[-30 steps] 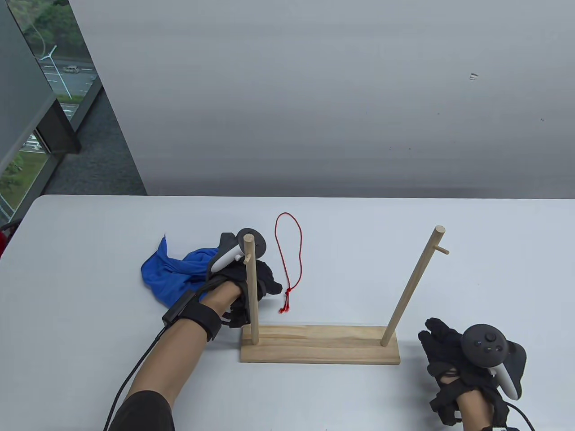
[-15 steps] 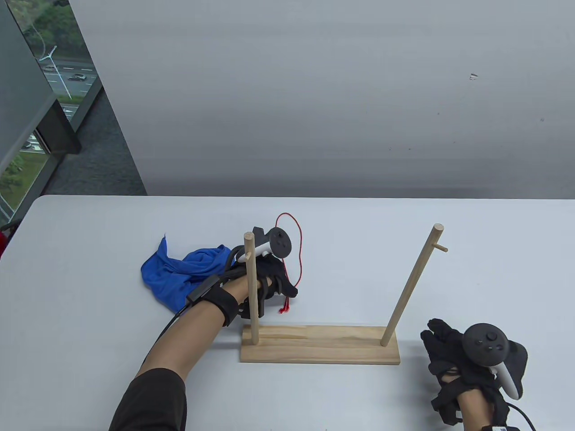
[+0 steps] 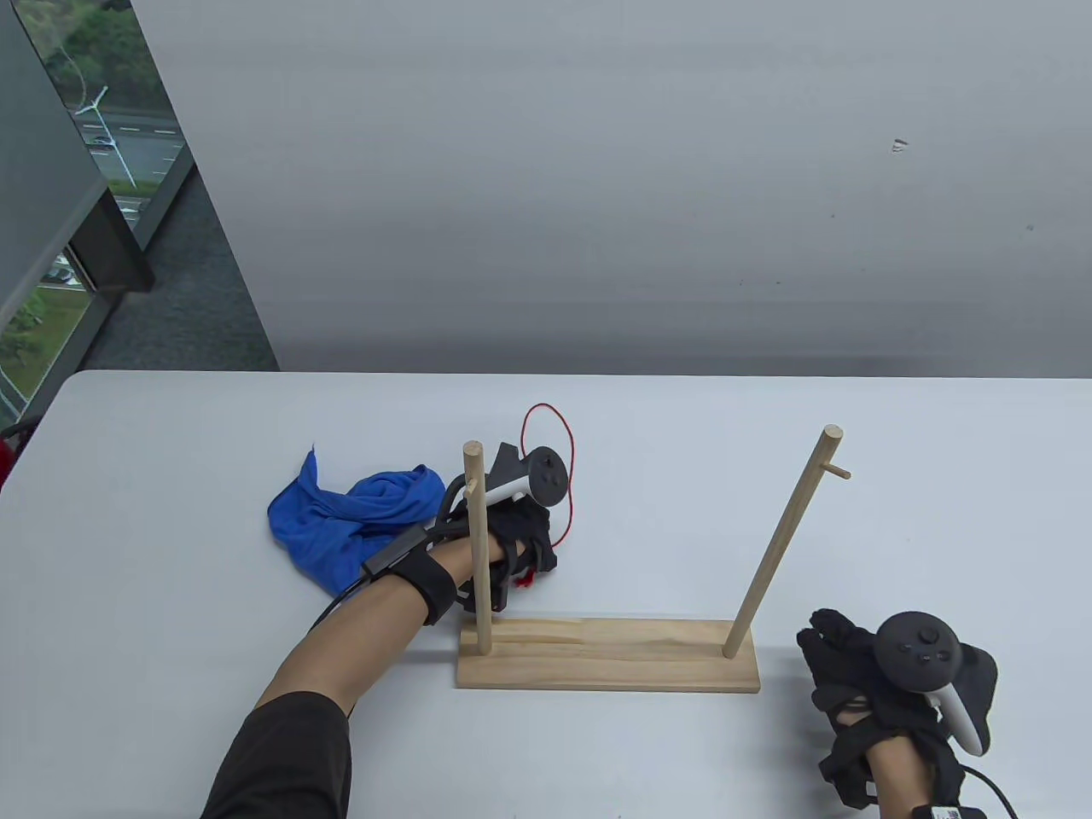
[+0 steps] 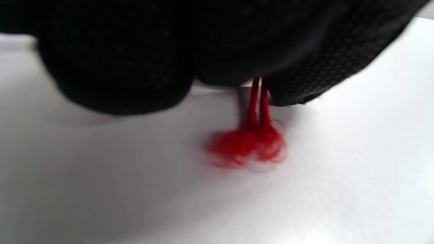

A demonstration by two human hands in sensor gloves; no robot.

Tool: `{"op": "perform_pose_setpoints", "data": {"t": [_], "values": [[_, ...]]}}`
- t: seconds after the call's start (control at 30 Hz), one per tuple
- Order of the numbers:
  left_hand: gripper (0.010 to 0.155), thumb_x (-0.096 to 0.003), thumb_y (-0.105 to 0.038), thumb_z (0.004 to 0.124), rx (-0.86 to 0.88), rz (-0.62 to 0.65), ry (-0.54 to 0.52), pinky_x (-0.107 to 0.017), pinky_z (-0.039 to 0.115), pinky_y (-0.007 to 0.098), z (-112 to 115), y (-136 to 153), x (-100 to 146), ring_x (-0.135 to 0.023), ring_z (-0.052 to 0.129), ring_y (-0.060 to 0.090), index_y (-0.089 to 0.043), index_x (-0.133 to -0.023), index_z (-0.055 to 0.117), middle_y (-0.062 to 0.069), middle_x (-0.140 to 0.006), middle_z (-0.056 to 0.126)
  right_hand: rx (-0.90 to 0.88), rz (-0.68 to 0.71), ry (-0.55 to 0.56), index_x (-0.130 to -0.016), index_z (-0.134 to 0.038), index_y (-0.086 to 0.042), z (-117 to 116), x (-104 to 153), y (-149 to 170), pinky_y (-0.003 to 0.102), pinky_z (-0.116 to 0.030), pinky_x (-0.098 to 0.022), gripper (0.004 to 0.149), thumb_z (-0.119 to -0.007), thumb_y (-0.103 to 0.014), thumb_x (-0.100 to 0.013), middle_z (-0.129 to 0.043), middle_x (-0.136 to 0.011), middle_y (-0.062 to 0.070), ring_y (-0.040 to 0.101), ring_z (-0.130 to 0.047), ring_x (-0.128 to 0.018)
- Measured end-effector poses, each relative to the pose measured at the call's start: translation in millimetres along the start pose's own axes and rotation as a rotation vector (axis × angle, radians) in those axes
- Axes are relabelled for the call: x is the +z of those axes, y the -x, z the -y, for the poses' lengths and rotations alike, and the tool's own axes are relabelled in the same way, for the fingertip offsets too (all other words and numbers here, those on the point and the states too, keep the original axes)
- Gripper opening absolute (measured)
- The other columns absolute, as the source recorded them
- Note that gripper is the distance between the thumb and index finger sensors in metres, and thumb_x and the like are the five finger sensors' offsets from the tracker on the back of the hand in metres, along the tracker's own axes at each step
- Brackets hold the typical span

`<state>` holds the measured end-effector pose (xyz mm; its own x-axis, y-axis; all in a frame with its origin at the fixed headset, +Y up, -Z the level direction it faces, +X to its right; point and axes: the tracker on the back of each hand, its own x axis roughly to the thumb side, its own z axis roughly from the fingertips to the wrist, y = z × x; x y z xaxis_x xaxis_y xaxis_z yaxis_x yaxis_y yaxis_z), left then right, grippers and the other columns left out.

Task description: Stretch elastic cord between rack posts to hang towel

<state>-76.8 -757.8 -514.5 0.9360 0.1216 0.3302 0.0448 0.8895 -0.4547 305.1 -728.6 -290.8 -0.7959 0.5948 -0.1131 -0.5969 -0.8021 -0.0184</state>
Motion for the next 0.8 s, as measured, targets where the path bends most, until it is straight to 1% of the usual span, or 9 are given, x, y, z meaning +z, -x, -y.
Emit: {"op": "perform_pose_setpoints", "data": {"t": [0.07, 0.17, 0.3, 0.5, 0.63, 0.8], "values": [[0.047, -0.0344, -0.047, 0.102, -0.021, 0.008, -0.009, -0.014, 0.090, 0.041, 1, -1, 0, -0.008, 0.106, 0.022, -0.008, -0.059, 0.097, -0.013, -0.010, 0.099, 0.000, 0.000, -0.001, -0.091, -0.067, -0.005, 0, 0, 0, 0.059, -0.076, -0.043, 0.060, -0.069, -0.047, -0.048, -0.079, -0.082, 0.025, 0.040, -0.094, -0.063], [0.044, -0.0371, -0.046, 0.098, 0.018, 0.017, -0.017, -0.015, 0.090, 0.040, 0, 5, 1, -0.009, 0.106, 0.022, -0.009, -0.060, 0.097, -0.013, -0.010, 0.099, 0.000, 0.001, -0.006, -0.091, -0.066, -0.005, 0, 0, -1, 0.059, -0.076, -0.043, 0.060, -0.069, -0.047, -0.048, -0.079, -0.082, 0.025, 0.041, -0.094, -0.063], [0.043, -0.0378, -0.045, 0.096, 0.062, 0.030, -0.072, -0.017, 0.090, 0.041, -10, 16, 9, -0.012, 0.107, 0.023, -0.010, -0.063, 0.097, -0.013, -0.012, 0.100, -0.004, 0.004, 0.001, -0.091, -0.067, -0.005, 1, -1, 0, 0.059, -0.076, -0.043, 0.060, -0.069, -0.047, -0.048, -0.079, -0.082, 0.025, 0.040, -0.094, -0.063], [0.042, -0.0401, -0.045, 0.093, 0.119, 0.036, -0.134, -0.021, 0.090, 0.042, -39, 31, 31, -0.017, 0.108, 0.024, -0.012, -0.068, 0.096, -0.011, -0.017, 0.102, -0.011, 0.011, 0.001, -0.092, -0.066, -0.005, 1, -1, -1, 0.059, -0.076, -0.043, 0.060, -0.069, -0.047, -0.048, -0.078, -0.083, 0.025, 0.041, -0.094, -0.063], [0.043, -0.0422, -0.046, 0.089, 0.158, 0.024, -0.147, -0.026, 0.089, 0.044, -62, 42, 48, -0.024, 0.109, 0.026, -0.015, -0.071, 0.094, -0.010, -0.024, 0.104, -0.019, 0.020, 0.012, -0.092, -0.066, -0.005, 2, 1, -2, 0.060, -0.075, -0.044, 0.061, -0.069, -0.047, -0.048, -0.078, -0.083, 0.025, 0.041, -0.093, -0.064], [0.043, -0.0430, -0.047, 0.088, 0.204, 0.008, -0.195, -0.030, 0.088, 0.046, -92, 57, 73, -0.031, 0.109, 0.029, -0.019, -0.075, 0.093, -0.008, -0.033, 0.107, -0.029, 0.027, 0.019, -0.092, -0.066, -0.005, 3, 2, -2, 0.060, -0.075, -0.044, 0.061, -0.069, -0.047, -0.048, -0.077, -0.084, 0.025, 0.041, -0.092, -0.065]]}}
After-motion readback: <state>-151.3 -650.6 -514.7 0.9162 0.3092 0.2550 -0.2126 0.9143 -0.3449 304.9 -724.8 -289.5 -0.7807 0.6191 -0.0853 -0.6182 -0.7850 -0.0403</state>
